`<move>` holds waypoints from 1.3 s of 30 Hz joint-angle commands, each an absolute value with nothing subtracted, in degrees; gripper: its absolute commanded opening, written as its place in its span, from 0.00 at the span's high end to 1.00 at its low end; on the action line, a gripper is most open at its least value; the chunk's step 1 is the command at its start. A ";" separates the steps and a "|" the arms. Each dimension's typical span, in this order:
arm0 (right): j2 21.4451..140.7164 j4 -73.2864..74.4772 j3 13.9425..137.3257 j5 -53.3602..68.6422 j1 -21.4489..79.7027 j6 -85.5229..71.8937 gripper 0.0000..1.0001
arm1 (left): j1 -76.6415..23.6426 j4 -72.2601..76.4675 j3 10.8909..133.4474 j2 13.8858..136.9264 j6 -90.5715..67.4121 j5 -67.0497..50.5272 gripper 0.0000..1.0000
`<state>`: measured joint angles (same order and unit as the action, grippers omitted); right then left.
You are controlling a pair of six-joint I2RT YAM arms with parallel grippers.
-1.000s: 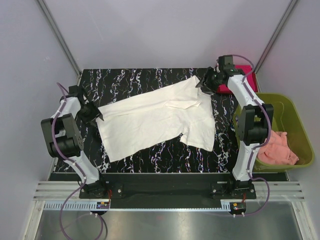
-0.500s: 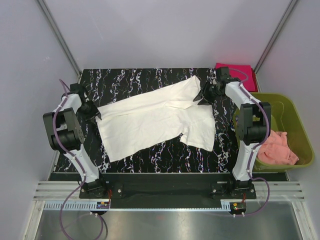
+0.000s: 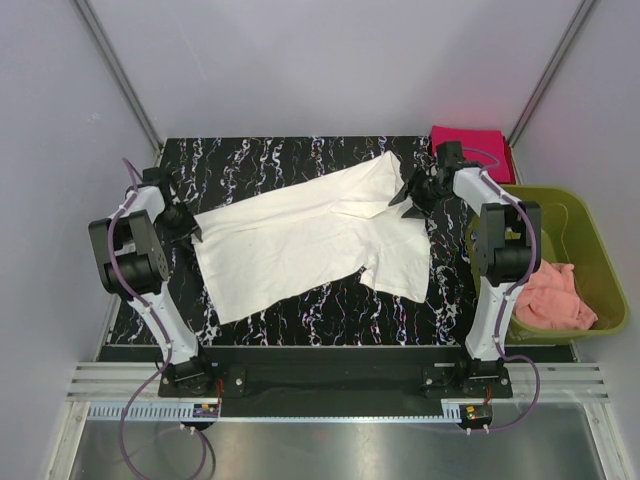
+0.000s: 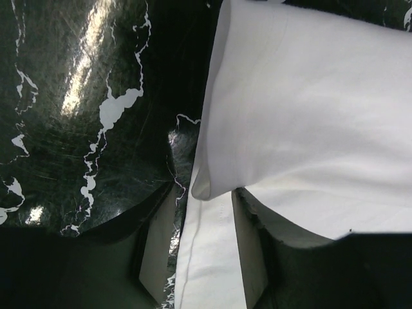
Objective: Fold and stack the t-shirts
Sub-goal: Fold the tshirt
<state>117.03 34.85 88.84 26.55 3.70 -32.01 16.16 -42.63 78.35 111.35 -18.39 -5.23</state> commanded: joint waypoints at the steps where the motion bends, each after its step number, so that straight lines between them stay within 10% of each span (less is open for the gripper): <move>1: 120.14 32.70 93.60 27.59 2.20 -36.29 0.39 | 16.26 -41.66 82.00 112.23 -17.58 -4.92 0.57; 9: 122.43 31.46 93.95 29.01 2.20 -41.84 0.37 | 16.17 -42.45 83.67 113.03 -18.28 -4.92 0.82; 21: 126.12 31.38 97.38 28.83 2.20 -43.68 0.39 | 16.17 -43.24 83.06 111.80 -19.51 -6.15 0.79; 28: 127.79 32.08 101.41 27.60 2.20 -43.24 0.66 | 16.17 -44.29 83.85 110.48 -19.86 -6.59 0.96; 32: 127.10 35.33 104.59 27.33 2.20 -42.98 1.00 | 16.17 -45.97 84.46 109.51 -20.39 -7.12 1.00; 39: 120.59 38.58 102.66 25.31 2.73 -40.08 1.00 | 16.17 -47.72 83.85 107.49 -21.44 -7.47 1.00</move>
<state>126.56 36.14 102.13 26.74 2.13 -42.30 16.16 -46.70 82.15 111.11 -20.51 -6.04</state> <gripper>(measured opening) 0.014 0.012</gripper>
